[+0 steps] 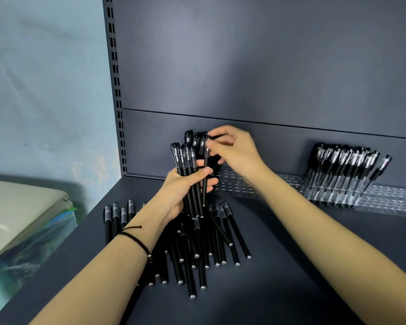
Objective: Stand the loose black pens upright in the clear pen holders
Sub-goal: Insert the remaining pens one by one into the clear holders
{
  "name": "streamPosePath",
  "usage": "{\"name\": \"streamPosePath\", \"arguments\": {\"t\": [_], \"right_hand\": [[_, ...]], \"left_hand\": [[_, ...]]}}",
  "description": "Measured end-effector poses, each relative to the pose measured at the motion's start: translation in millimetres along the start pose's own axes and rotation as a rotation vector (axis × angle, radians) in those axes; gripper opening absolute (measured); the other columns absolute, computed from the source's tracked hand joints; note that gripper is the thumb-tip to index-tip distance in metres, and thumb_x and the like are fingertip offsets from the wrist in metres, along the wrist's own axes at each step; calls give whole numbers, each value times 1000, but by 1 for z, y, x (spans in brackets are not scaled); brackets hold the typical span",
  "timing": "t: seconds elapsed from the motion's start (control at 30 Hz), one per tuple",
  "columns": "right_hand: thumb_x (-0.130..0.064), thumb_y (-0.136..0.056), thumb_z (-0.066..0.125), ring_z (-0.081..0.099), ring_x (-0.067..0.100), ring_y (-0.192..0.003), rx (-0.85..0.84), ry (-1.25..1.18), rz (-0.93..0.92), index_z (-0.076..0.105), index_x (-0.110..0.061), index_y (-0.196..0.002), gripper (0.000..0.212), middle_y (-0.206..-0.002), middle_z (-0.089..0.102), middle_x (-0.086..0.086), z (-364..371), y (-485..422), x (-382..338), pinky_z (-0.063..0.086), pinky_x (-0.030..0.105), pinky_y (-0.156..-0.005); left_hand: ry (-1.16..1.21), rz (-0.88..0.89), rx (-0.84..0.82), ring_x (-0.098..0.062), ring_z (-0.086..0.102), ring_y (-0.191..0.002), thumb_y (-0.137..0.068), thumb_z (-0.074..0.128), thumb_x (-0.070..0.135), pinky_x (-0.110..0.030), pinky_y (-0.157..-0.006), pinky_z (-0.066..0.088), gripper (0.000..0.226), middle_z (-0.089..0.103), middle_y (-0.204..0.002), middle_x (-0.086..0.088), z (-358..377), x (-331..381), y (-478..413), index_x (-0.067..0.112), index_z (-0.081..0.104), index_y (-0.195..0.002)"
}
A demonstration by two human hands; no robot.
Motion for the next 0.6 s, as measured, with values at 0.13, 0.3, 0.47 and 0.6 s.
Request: {"name": "streamPosePath", "arguments": {"t": [0.13,0.3,0.47,0.6], "right_hand": [[-6,-90,63,65,11,-66,272,-182,-46,61,-20,-100,18,-81,68,-1,-39,-9,-4,49,19,-52],[-8,-92,60,63,11,-75,406,-32,-170,62,-25,-105,21,-82,63,-8,-64,-10,-9,52,18,-55],[-6,-92,60,64,12,-78,357,36,-194,62,-24,-106,22,-87,65,-3,-58,-6,-6,54,18,-58],[-11,-91,63,67,16,-83,201,175,-134,64,-26,-107,22,-90,67,-5,-38,-4,13,59,34,-72]], "left_hand": [[9,-82,-7,-27,74,-77,-95,59,22,-32,-68,61,23,74,-97,-13,1,-9,-1,12,64,-116],[-24,-135,10,-16,67,-57,-98,56,23,-26,-54,56,27,76,-91,-9,-1,-11,1,11,59,-122],[-108,-140,1,-12,62,-50,-95,61,22,-23,-47,51,31,76,-93,-5,4,-13,3,0,58,-116],[-125,-114,-6,-11,65,-55,-92,64,20,-23,-50,52,24,76,-93,-5,3,-10,4,5,62,-110]]}}
Point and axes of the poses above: each hand's wrist, its own y-axis away from the middle knuckle, its own z-axis out of the palm, x = y × z, the point moved 9 cm from there along -y, towards the middle knuckle
